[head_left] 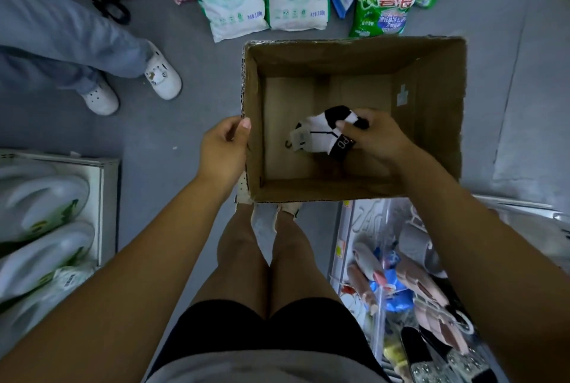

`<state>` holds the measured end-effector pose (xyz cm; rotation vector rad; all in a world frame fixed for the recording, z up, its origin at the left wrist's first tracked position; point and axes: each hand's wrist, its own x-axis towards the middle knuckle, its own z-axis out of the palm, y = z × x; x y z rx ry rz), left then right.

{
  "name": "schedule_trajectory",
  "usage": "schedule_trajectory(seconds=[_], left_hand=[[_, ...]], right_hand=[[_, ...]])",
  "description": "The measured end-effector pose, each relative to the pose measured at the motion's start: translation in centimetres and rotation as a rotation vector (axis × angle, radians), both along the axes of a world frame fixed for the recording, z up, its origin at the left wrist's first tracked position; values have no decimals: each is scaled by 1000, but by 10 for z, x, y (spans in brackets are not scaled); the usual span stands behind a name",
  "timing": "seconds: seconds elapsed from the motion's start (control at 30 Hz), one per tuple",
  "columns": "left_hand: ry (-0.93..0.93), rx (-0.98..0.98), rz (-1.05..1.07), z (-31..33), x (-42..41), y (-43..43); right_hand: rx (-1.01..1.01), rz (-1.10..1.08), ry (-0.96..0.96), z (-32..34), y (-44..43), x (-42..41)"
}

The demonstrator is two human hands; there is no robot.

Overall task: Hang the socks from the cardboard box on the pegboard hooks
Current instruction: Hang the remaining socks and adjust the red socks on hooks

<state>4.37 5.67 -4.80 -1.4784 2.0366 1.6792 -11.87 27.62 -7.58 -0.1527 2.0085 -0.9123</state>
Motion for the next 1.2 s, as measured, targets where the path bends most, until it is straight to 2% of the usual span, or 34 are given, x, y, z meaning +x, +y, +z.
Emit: schedule_trajectory(seconds=[0.07,0.17,0.23,0.27,0.4,0.47,0.5,0.57,0.73,0.9,1.07,1.2], left_hand=[[-63,-23,14,6,0,6],[-127,-179,17,28,2,20],[-110,-143,-2,51,-1,33],[-118,-25,-28,62,-4,41],[-242,723,-58,94,-22,70],[-185,1008,-9,103,-31,84],[-147,1074,51,106,-35,90],[-105,1035,120,109,-39,98],[-24,908,-75,127,-42,88],[88,828,-393,171,-27,89],[175,712,-823,207,0,105],[261,657,-1067,235,29,118]], right_hand=[[-31,-117,-3,26,14,11],[-107,-315,-3,61,26,33],[-176,-445,12,84,31,51],[-203,-499,27,95,33,60],[-288,-674,84,135,40,104],[-319,-756,97,152,42,128],[-328,-794,102,157,43,141],[-352,-896,106,167,45,167],[-297,-1052,165,185,41,222],[-185,-1219,273,201,30,263],[-134,-1354,494,244,22,285],[-124,-1443,693,289,18,303]])
